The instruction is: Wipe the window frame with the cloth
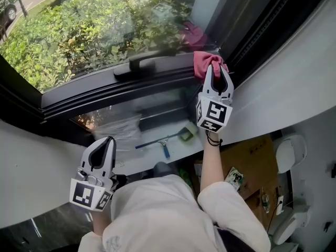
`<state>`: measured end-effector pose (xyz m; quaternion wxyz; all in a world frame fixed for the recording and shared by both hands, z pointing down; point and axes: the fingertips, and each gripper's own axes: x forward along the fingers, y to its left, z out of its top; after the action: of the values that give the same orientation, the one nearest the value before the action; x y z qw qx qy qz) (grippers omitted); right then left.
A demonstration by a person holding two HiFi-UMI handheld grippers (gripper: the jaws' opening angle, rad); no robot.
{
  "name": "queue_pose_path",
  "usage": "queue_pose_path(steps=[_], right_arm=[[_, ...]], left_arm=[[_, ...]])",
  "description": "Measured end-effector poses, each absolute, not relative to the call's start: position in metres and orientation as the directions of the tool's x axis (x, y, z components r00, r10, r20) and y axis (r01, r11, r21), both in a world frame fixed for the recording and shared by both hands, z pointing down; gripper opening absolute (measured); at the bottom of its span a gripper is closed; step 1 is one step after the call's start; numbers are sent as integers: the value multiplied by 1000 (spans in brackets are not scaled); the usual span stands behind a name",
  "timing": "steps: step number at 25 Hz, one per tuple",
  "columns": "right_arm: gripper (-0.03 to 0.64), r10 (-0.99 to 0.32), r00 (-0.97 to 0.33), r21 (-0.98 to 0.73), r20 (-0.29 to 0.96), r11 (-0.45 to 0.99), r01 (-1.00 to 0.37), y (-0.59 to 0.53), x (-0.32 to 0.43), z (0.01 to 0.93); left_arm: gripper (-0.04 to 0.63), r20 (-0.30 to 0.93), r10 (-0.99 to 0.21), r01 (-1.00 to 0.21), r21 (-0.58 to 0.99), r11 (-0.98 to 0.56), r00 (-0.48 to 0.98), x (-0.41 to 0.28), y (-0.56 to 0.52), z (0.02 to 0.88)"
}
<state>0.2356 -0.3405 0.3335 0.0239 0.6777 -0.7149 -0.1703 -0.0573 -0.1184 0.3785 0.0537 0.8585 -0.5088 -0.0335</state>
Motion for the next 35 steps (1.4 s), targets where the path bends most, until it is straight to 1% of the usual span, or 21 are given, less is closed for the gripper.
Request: queue_pose_path(steps=[35], right_arm=[[91, -970, -128, 291, -208, 63, -955, -326, 192, 334]], left_arm=[[11, -12, -885, -875, 146, -462, 465, -69, -115, 380]])
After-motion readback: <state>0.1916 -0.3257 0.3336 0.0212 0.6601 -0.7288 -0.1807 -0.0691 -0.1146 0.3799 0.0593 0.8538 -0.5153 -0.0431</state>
